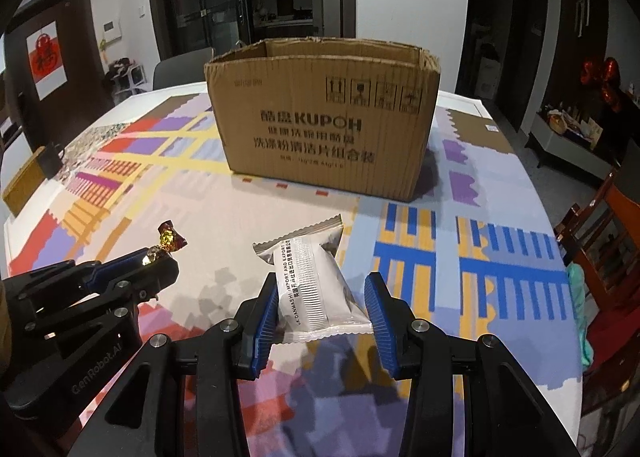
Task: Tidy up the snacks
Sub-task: 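Carry the gold-red candy and white pastry with both tools over the box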
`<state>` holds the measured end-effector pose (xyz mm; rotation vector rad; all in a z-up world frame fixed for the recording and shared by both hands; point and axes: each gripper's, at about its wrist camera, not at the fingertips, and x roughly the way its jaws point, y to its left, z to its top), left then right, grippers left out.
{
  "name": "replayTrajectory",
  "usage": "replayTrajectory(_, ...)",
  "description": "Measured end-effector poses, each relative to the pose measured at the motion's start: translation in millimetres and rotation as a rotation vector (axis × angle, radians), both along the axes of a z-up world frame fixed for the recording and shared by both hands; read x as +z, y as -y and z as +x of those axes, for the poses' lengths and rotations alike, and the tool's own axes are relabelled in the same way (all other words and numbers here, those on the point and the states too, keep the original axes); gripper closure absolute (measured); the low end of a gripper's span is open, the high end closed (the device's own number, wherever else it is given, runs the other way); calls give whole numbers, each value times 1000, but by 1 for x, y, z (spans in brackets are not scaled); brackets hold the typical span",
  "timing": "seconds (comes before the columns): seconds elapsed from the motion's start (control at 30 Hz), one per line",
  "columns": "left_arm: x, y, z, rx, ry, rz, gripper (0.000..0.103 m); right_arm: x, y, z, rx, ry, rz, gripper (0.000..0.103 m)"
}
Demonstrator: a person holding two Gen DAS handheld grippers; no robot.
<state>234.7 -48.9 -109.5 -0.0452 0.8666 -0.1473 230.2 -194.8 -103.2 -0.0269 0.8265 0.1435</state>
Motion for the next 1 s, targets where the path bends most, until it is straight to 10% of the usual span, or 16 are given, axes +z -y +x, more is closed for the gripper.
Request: replayTrajectory(1.0,64,7,41,-18,92,12,84,65,6,34,-32,105,38,59)
